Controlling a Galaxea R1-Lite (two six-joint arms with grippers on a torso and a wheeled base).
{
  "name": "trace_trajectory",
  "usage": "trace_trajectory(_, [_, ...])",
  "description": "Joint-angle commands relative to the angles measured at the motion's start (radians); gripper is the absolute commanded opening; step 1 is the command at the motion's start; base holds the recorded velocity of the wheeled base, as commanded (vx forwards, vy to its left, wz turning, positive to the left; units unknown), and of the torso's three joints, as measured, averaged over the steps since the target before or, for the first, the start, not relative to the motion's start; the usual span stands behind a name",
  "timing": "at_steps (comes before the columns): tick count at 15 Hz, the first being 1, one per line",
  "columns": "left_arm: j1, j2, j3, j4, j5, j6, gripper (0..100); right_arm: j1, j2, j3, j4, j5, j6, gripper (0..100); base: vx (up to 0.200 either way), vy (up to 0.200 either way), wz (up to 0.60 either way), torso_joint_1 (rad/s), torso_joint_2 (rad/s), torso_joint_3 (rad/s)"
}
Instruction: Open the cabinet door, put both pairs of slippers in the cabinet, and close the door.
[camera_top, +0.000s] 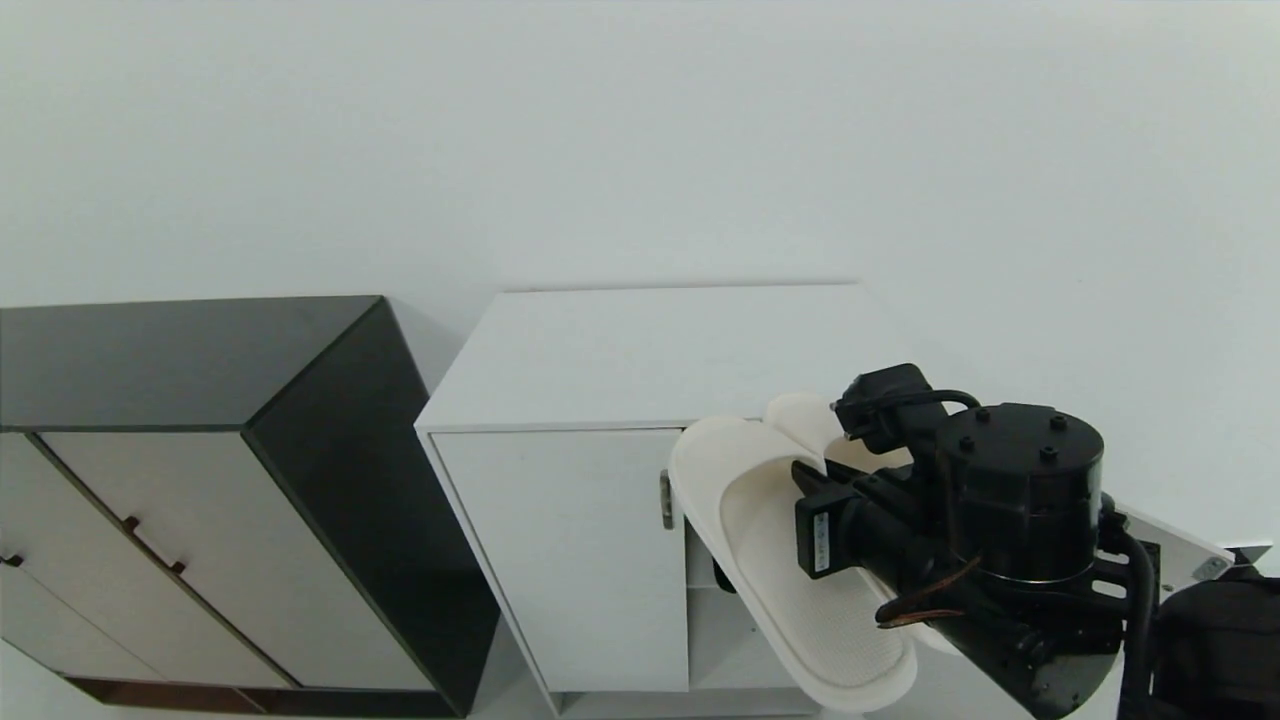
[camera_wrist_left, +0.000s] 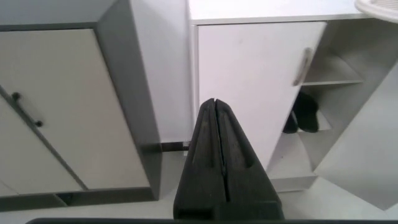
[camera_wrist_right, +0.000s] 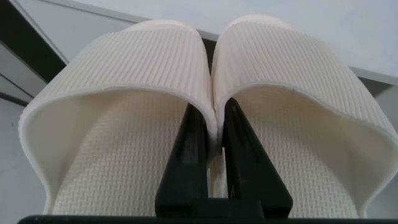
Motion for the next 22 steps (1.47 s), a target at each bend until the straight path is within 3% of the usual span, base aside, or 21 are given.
trace_trajectory(1, [0.0, 0.001, 0.0, 0.0, 0.0, 0.0, 0, 0.0, -0.004, 0.003, -0.001, 0.0, -0.001, 0, 0.0, 0.0, 0.0, 0.0, 0.0, 0.0])
trace_trajectory(19, [0.0, 0.001, 0.0, 0.0, 0.0, 0.0, 0, 0.047, -0.025, 0.116, -0.094, 0.014, -0.018, 0, 0.0, 0.0, 0.0, 0.0, 0.0, 0.0])
trace_trajectory(22, [0.0, 0.001, 0.0, 0.0, 0.0, -0.002, 0, 0.046, -0.019, 0.116, -0.094, 0.015, -0.016, 0, 0.0, 0.0, 0.0, -0.172, 0.41, 0.225])
